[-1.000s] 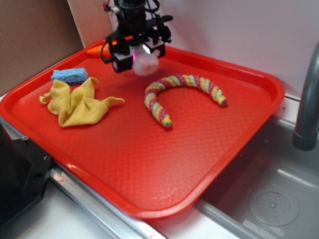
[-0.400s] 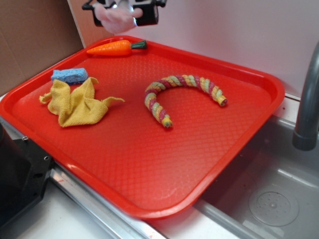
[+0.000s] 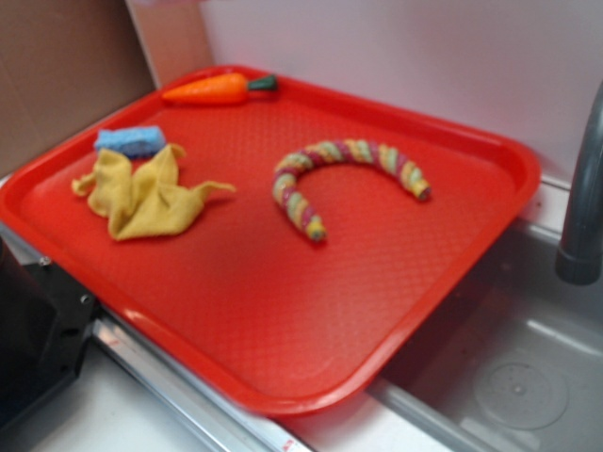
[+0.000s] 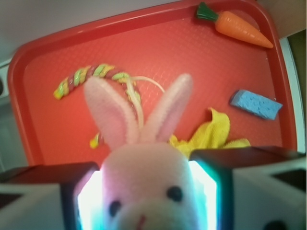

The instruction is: Grab the pink bunny.

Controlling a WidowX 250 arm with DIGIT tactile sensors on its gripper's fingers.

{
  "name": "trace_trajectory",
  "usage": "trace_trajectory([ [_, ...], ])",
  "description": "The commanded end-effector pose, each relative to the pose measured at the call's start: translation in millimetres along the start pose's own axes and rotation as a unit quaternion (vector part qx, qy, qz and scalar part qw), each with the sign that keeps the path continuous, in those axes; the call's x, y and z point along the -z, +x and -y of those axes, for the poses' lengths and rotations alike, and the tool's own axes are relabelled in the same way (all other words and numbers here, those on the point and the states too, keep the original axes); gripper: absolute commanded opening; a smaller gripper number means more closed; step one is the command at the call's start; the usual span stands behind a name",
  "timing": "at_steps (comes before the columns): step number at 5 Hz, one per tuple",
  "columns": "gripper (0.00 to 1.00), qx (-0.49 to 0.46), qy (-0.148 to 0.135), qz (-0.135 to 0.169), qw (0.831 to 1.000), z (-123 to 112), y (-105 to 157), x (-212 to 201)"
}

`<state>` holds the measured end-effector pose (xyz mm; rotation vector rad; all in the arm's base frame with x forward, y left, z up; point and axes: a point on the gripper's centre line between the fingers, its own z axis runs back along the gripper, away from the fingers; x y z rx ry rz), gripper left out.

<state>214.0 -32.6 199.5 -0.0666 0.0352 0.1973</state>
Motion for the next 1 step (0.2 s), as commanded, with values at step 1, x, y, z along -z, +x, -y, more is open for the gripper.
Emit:
trace_trajectory([
  [1, 0.00, -0.022, 0.009, 0.035, 0.999, -7.2, 5.8, -9.3],
])
